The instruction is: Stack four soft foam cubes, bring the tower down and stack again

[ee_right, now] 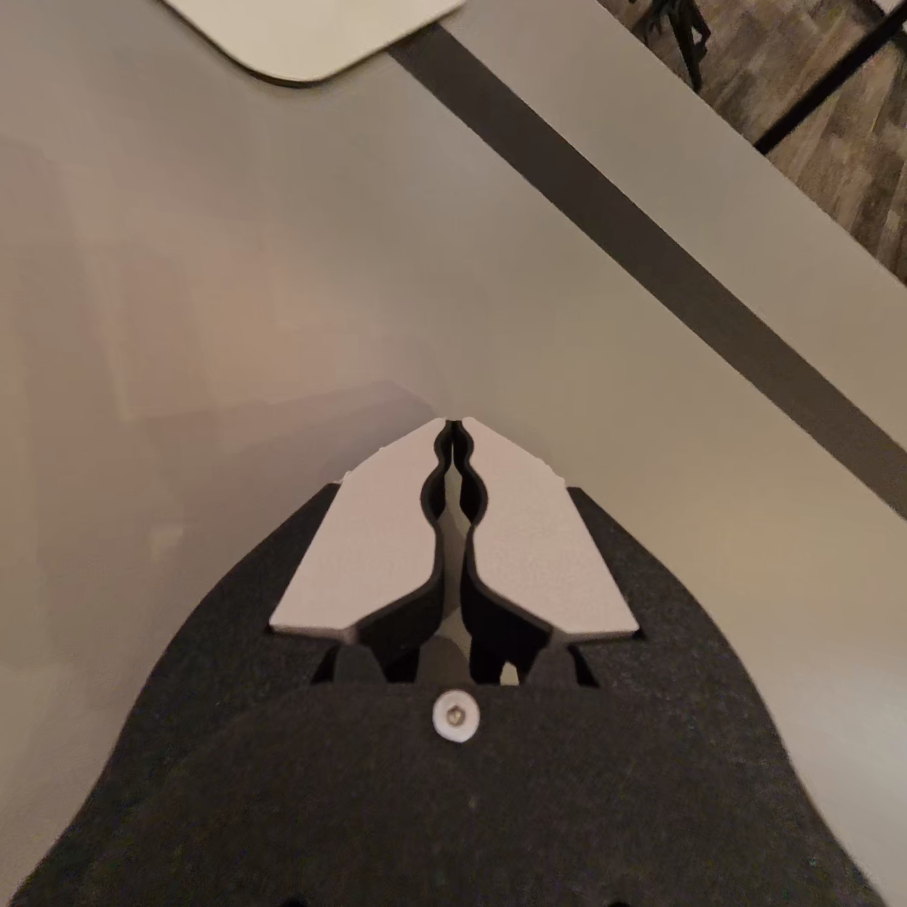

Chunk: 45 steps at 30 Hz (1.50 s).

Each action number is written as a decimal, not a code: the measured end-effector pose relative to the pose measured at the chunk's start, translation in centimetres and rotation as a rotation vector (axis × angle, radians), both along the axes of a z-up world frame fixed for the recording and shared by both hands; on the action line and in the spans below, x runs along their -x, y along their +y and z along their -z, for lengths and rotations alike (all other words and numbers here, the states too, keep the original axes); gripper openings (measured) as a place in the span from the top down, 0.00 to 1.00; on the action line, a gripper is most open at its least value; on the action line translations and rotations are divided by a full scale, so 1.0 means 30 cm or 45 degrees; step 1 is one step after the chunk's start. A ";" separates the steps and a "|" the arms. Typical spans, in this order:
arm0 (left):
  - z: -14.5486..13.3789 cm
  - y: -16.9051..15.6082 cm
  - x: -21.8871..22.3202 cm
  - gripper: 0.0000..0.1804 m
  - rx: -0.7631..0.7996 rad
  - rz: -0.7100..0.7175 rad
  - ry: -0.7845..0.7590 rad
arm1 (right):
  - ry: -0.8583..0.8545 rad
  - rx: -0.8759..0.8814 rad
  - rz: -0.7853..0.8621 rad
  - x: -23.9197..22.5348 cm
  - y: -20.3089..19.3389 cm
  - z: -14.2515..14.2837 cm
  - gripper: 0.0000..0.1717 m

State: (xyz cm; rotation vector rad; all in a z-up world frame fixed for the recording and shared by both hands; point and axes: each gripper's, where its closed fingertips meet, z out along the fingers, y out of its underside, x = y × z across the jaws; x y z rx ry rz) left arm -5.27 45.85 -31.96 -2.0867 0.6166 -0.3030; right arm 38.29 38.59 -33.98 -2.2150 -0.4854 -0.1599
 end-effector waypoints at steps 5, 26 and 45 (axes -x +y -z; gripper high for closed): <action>0.021 -0.049 -0.005 1.00 0.072 -0.069 -0.001 | 0.113 -0.022 0.114 -0.111 -0.008 -0.019 1.00; 0.036 -0.204 -0.439 1.00 0.199 0.273 -0.093 | 0.101 -0.016 0.128 -0.140 -0.005 -0.013 1.00; 0.021 -0.268 -0.501 1.00 0.243 0.567 -0.169 | 0.108 0.406 -0.484 0.264 -0.316 -0.135 0.74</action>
